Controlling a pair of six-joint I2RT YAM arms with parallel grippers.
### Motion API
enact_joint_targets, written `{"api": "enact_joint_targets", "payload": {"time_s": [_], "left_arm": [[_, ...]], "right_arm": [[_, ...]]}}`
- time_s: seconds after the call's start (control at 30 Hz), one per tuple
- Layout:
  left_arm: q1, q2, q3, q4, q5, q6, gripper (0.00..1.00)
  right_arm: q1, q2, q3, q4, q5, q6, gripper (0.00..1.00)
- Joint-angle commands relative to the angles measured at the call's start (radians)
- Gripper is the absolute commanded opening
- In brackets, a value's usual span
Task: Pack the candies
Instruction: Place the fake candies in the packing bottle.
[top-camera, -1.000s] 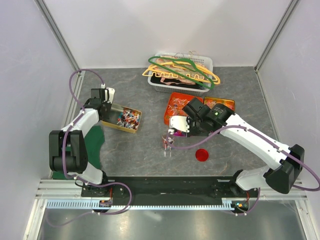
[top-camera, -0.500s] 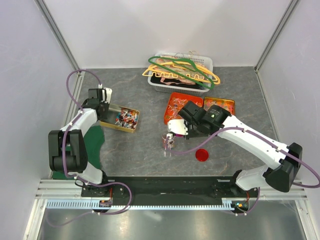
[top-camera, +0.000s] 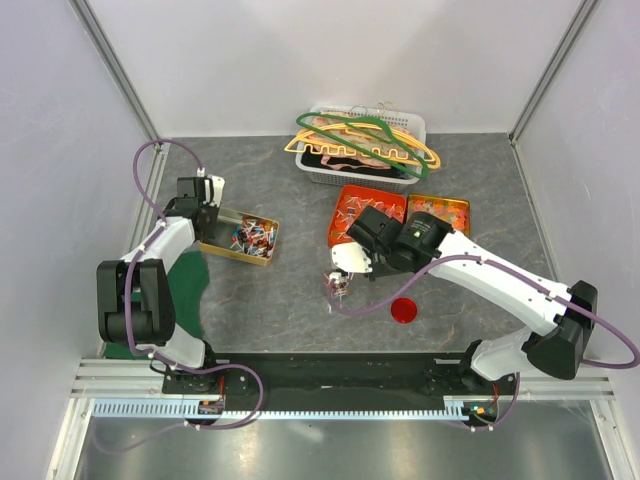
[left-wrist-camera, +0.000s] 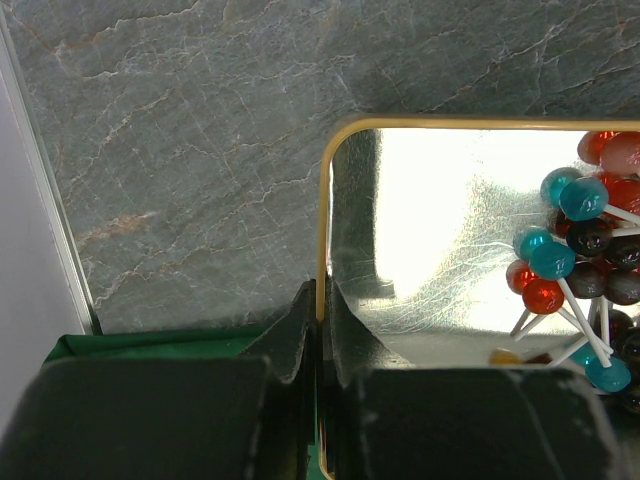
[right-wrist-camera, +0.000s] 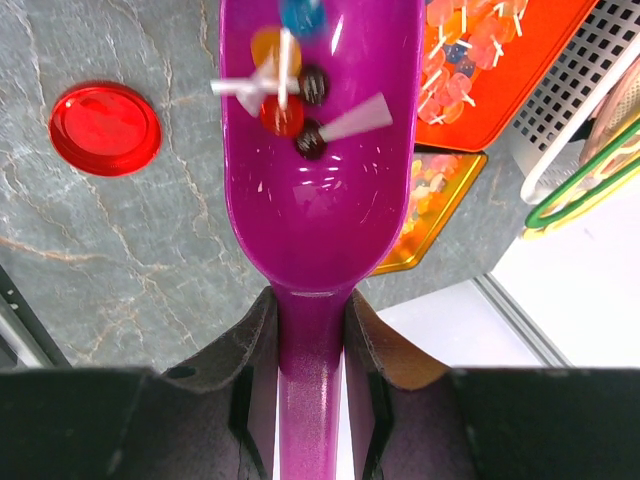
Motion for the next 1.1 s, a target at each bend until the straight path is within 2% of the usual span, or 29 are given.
{"api": "enact_joint_targets", "payload": {"time_s": [0.0, 1.07], "left_arm": [[0.003, 0.000, 0.027, 0.044, 0.019, -0.020, 0.02], [0.012, -0.002, 0.027, 0.044, 0.025, -0.020, 0.02]], "right_arm": [[0.015, 0.008, 0.044, -0.018, 0.049, -0.011, 0.00], [0.066, 0.071, 0.124, -0.001, 0.144, -0.042, 0.00]]}}
